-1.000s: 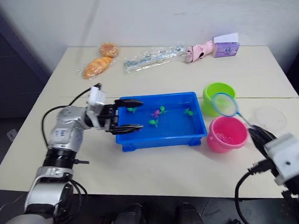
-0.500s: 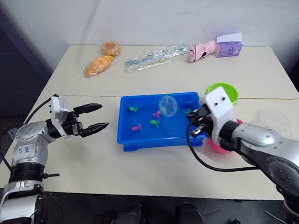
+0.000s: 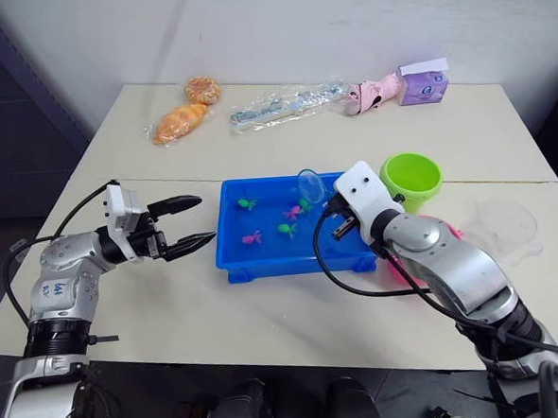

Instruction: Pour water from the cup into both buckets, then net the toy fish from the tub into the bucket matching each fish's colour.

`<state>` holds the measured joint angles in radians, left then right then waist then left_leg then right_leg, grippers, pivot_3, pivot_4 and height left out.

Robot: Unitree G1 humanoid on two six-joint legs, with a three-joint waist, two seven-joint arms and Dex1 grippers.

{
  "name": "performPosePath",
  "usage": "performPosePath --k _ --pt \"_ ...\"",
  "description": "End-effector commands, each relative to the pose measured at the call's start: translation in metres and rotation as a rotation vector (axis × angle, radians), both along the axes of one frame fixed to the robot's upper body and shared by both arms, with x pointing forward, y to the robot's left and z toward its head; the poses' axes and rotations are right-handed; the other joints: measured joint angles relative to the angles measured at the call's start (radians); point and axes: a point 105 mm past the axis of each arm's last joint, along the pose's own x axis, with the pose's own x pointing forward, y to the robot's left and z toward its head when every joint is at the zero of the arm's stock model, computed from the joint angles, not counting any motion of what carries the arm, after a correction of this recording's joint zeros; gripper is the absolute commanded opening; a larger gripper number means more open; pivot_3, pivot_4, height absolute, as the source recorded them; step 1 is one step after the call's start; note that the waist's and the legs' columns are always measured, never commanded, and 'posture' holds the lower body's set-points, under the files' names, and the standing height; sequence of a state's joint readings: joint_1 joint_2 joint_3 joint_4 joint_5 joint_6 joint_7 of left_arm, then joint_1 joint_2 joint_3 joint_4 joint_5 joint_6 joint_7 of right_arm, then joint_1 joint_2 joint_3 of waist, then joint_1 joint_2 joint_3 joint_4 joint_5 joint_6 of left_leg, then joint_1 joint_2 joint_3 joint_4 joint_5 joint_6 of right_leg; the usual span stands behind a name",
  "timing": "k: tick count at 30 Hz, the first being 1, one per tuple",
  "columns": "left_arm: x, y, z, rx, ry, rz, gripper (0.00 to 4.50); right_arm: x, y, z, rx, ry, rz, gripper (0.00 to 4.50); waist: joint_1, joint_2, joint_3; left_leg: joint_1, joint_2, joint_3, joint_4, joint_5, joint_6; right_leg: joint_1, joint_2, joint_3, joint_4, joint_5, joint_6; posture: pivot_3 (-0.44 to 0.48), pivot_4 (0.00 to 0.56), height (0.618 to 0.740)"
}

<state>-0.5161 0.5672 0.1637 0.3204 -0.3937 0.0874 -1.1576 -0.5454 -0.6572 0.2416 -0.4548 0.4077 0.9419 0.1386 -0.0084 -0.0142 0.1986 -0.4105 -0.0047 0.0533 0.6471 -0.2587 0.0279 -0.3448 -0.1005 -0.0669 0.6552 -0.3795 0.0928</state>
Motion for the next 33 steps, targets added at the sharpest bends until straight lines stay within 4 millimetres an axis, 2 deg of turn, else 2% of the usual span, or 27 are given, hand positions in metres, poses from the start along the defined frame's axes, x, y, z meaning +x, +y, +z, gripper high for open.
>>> performPosePath --k 1,15,25,33 --pt "-0.003 -0.004 0.009 -0.009 -0.036 -0.013 4.46 0.002 0.002 0.007 0.003 -0.034 0.001 0.0 0.0 0.0 0.0 0.0 0.0 0.0 0.0 0.0 0.0 0.0 0.0 0.0 0.0 0.0 0.0 0.0 0.15 0.74" --pt "-0.002 -0.008 0.009 0.006 -0.034 -0.03 4.46 0.004 0.005 -0.009 -0.001 -0.005 -0.023 0.0 0.0 0.0 0.0 0.0 0.0 0.0 -0.001 0.0 0.0 0.0 0.0 0.0 0.0 0.0 0.0 0.0 0.15 0.74" --pt "0.0 -0.009 0.009 0.008 -0.033 -0.035 4.46 0.007 0.015 -0.021 -0.026 0.025 0.002 0.0 -0.003 0.0 0.0 0.0 0.0 0.0 -0.001 0.0 0.0 0.0 0.0 0.0 0.0 0.0 0.0 0.0 0.15 0.74" --pt "-0.002 -0.008 0.008 0.008 -0.032 -0.029 4.46 0.009 0.017 -0.023 -0.045 0.039 0.017 0.0 -0.007 0.0 0.0 0.0 0.0 0.0 -0.001 0.0 0.0 0.0 0.0 0.0 0.0 0.0 0.0 0.0 0.15 0.74"
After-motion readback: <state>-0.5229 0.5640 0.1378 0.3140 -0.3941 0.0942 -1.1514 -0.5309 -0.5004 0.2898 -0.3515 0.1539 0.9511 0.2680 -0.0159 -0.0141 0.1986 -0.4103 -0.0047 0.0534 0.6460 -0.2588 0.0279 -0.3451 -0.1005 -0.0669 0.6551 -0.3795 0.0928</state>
